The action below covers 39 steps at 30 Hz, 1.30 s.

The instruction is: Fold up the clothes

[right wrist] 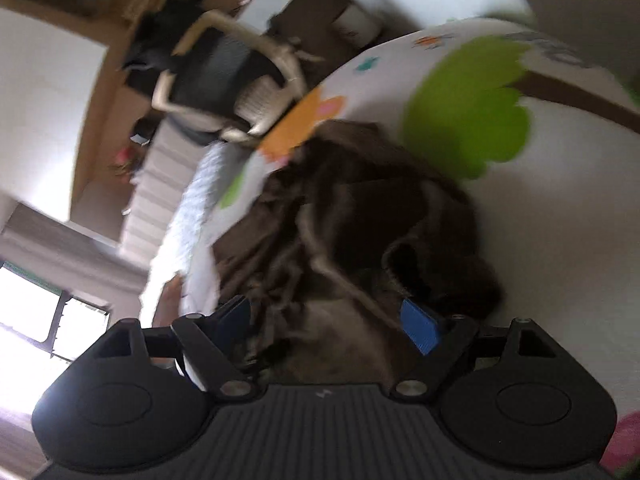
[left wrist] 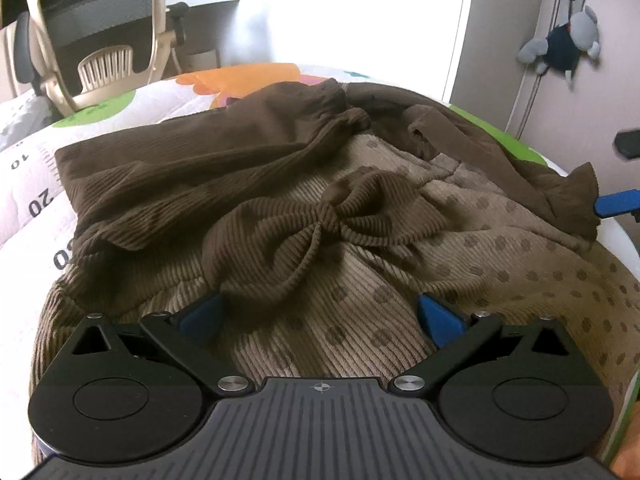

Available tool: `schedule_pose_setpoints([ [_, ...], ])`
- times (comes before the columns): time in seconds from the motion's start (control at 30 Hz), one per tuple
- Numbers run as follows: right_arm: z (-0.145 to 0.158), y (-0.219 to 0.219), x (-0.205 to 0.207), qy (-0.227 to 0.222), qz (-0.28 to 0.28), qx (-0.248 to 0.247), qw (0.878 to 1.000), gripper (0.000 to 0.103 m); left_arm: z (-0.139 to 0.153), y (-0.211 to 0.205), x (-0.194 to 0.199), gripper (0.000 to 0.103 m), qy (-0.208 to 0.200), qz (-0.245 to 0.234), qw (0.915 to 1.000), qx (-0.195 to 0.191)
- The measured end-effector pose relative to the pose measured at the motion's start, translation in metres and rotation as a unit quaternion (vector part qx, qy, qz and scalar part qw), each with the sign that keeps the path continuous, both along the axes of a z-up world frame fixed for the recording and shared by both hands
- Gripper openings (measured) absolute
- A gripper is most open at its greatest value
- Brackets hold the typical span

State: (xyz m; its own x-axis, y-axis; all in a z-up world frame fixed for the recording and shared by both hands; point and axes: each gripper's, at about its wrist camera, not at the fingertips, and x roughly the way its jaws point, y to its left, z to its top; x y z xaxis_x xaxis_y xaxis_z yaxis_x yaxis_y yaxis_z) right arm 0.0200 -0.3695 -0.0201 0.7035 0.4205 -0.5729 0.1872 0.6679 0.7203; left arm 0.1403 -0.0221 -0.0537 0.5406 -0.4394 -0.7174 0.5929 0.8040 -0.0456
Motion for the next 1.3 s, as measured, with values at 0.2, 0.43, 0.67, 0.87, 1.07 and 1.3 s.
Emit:
schedule_pose_setpoints([
  [0.2,-0.022,0.006,0.012,-0.001,0.004,-0.052,0.999,0.055,-0.003,0.0,-0.003,0.103,-0.012,0.001,0.9999,-0.002],
  [0.43,-0.035,0.016,0.043,-0.041,0.032,-0.067,0.996,0.028,-0.004,0.001,-0.005,0.103,-0.019,0.001,0.9998,-0.002],
  [0.67,0.01,0.046,0.135,-0.098,0.096,-0.031,0.99,0.028,-0.004,0.0,-0.005,0.103,-0.019,0.0,0.9998,-0.001],
  [0.87,0.074,0.124,0.225,-0.166,0.178,-0.063,0.968,0.032,-0.005,0.001,-0.006,0.103,-0.019,-0.001,0.9998,-0.005],
  [1.07,0.051,0.217,0.275,-0.047,0.283,-0.131,0.949,0.065,-0.004,0.002,-0.006,0.103,-0.021,-0.002,0.9998,-0.006],
  [1.3,0.083,0.194,0.229,-0.055,0.307,-0.121,0.942,0.077,-0.003,0.002,-0.007,0.103,-0.024,-0.001,0.9997,-0.005],
])
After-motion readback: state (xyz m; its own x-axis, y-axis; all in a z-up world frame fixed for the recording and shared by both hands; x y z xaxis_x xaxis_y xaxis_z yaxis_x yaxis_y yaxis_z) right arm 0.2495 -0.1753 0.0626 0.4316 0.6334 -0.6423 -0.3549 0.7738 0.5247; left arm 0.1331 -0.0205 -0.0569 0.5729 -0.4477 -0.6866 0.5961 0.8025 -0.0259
